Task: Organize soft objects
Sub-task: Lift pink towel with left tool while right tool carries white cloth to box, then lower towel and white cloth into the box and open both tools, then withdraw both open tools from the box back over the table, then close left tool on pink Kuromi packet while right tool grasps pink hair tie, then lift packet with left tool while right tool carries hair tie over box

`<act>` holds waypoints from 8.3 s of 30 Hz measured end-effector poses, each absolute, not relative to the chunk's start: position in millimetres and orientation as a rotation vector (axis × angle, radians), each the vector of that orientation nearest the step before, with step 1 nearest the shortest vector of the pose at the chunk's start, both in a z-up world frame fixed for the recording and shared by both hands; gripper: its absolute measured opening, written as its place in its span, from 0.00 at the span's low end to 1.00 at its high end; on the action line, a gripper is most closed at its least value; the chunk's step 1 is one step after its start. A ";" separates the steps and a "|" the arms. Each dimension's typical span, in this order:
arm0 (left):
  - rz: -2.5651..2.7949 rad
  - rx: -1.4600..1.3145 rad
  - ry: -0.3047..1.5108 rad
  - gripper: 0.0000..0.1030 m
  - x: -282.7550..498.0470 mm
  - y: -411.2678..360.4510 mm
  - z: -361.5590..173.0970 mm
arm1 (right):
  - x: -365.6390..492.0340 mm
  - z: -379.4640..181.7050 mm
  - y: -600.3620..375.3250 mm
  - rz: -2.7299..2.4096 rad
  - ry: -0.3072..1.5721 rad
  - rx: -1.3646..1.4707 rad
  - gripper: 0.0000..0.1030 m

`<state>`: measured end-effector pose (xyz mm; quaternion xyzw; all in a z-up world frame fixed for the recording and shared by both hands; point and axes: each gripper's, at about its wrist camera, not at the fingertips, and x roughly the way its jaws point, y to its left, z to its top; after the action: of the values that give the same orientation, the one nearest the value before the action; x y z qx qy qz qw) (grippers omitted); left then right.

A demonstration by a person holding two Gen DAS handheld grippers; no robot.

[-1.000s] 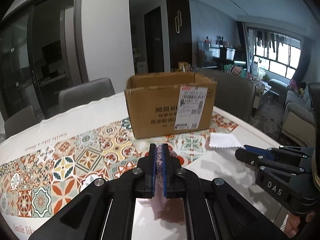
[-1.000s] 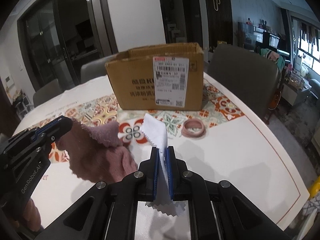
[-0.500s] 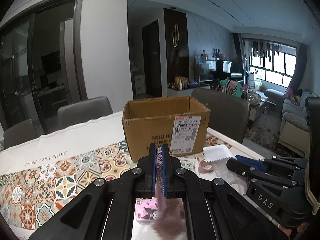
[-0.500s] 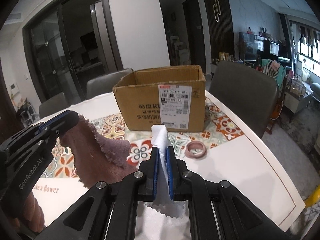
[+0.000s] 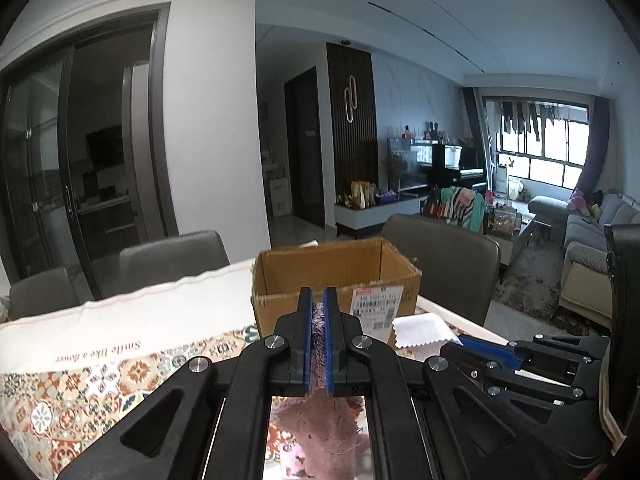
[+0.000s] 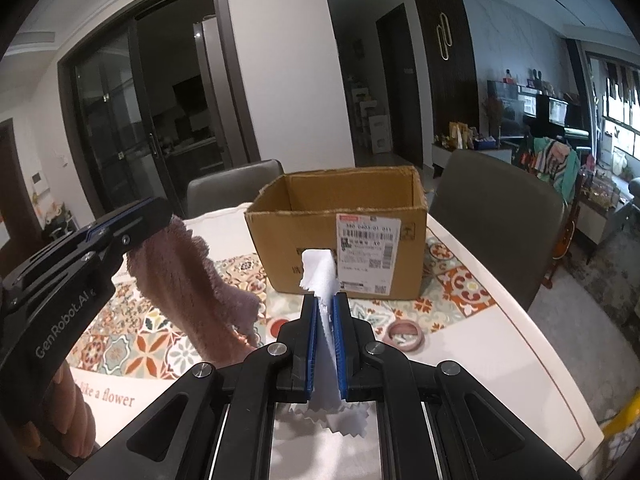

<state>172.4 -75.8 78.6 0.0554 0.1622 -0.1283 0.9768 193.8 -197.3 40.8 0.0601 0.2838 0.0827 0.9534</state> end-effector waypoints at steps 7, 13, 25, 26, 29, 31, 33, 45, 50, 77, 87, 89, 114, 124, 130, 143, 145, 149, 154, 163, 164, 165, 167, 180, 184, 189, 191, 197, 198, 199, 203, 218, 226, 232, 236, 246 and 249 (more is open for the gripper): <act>-0.262 0.113 0.291 0.07 178.9 -75.2 93.7 | 200.3 53.4 -196.4 0.179 0.552 0.124 0.10; -0.268 0.107 0.268 0.07 186.2 -73.5 104.9 | 208.2 66.5 -196.3 0.179 0.523 0.110 0.09; -0.276 0.093 0.229 0.06 210.2 -75.2 126.0 | 231.7 87.3 -198.2 0.198 0.488 0.117 0.10; -0.278 0.094 0.225 0.06 212.0 -76.4 127.9 | 233.8 88.5 -198.5 0.200 0.486 0.119 0.10; -0.276 0.105 0.211 0.06 219.3 -79.6 134.8 | 242.6 94.8 -199.0 0.203 0.476 0.116 0.10; -0.281 0.107 0.209 0.06 223.3 -79.8 137.5 | 248.6 100.2 -198.5 0.202 0.469 0.110 0.10; -0.282 0.112 0.208 0.06 229.9 -83.4 141.4 | 254.3 103.4 -199.7 0.203 0.464 0.109 0.10; -0.276 0.121 0.184 0.06 267.3 -99.4 156.9 | 291.2 118.1 -208.6 0.203 0.455 0.107 0.10; -0.271 0.115 0.180 0.06 282.8 -102.3 159.8 | 310.2 125.1 -215.6 0.201 0.453 0.113 0.10; -0.280 0.151 0.205 0.06 376.2 -124.9 134.9 | 389.6 110.9 -228.9 0.167 0.501 0.112 0.10; -0.334 0.167 0.379 0.06 407.2 -128.6 79.7 | 409.0 68.8 -231.7 0.152 0.605 0.116 0.10; -0.344 0.173 0.416 0.06 410.0 -128.1 68.1 | 412.4 58.0 -230.2 0.152 0.631 0.111 0.10; -0.391 0.199 0.612 0.48 409.4 -129.7 13.1 | 423.6 16.9 -236.9 0.171 0.776 0.126 0.28; -0.265 0.215 0.554 0.60 364.9 -120.7 39.4 | 394.6 39.5 -240.6 0.141 0.699 0.112 0.36; -0.214 0.209 0.528 0.64 336.8 -114.5 51.9 | 369.3 50.1 -241.7 0.140 0.663 0.121 0.43; -0.140 0.170 0.535 0.80 282.3 -101.2 55.9 | 320.4 63.0 -237.0 0.130 0.587 0.112 0.62; -0.124 0.164 0.541 0.81 274.0 -98.4 52.3 | 312.6 61.9 -236.1 0.128 0.580 0.115 0.65; -0.120 0.152 0.567 0.86 258.1 -96.5 45.9 | 300.4 57.4 -238.2 0.118 0.574 0.110 0.67; -0.119 0.131 0.610 0.90 243.1 -91.5 31.1 | 286.5 51.8 -236.1 0.118 0.579 0.099 0.71; -0.113 0.128 0.699 0.92 223.9 -86.6 -0.9 | 266.9 30.3 -231.5 0.100 0.602 0.055 0.74; -0.110 0.128 0.709 0.92 222.8 -86.0 -4.9 | 266.2 28.5 -230.6 0.098 0.608 0.054 0.74; -0.110 0.126 0.720 0.93 220.5 -85.5 -8.5 | 265.6 25.4 -230.9 0.098 0.615 0.056 0.74; -0.114 0.125 0.738 0.93 217.9 -85.6 -14.5 | 264.2 20.4 -231.0 0.099 0.629 0.061 0.74; -0.143 0.125 0.898 0.93 213.8 -93.0 -59.2 | 257.2 -23.0 -237.3 0.087 0.745 0.063 0.74; -0.140 0.123 0.944 0.93 218.7 -94.3 -73.1 | 263.8 -38.6 -240.0 0.074 0.800 0.060 0.74; -0.123 0.120 0.991 0.93 226.0 -94.5 -89.4 | 273.0 -53.8 -242.4 0.061 0.856 0.077 0.74; -0.112 0.119 1.006 0.93 229.0 -94.3 -94.6 | 278.3 -60.8 -243.7 0.053 0.884 0.084 0.74; -0.096 0.106 1.057 0.93 236.7 -92.6 -110.0 | 294.3 -78.5 -246.5 0.029 0.943 0.091 0.74; -0.091 0.104 1.064 0.93 237.6 -91.6 -112.1 | 296.4 -80.5 -246.9 0.028 0.949 0.095 0.74; -0.088 0.102 1.067 0.93 238.6 -90.4 -113.7 | 298.8 -83.3 -247.1 0.032 0.953 0.098 0.74; -0.077 0.096 1.087 0.93 241.9 -87.3 -119.7 | 308.5 -93.4 -246.4 0.016 0.968 0.092 0.74; -0.079 0.063 1.120 0.71 250.4 -82.4 -131.8 | 327.8 -114.3 -240.3 0.002 0.988 0.041 0.35; -0.089 0.046 1.091 0.70 245.1 -80.4 -128.1 | 324.3 -113.5 -226.3 0.027 0.974 0.018 0.14; -0.098 0.033 1.045 0.70 241.0 -78.1 -117.7 | 306.1 -100.8 -222.8 0.055 0.944 0.040 0.13; -0.105 0.030 1.017 0.70 237.2 -77.6 -109.7 | 294.4 -89.3 -220.2 0.065 0.923 0.051 0.13; -0.122 0.031 0.934 0.70 230.0 -78.0 -78.1 | 268.8 -50.9 -225.0 0.089 0.853 0.066 0.13; -0.127 0.043 0.898 0.70 227.6 -77.9 -67.6 | 262.0 -40.0 -223.7 0.089 0.829 0.068 0.13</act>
<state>227.6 -77.9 -67.6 0.0206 0.4338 -0.0613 0.8987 262.0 -223.7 -40.0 0.0333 0.4023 0.0430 0.9139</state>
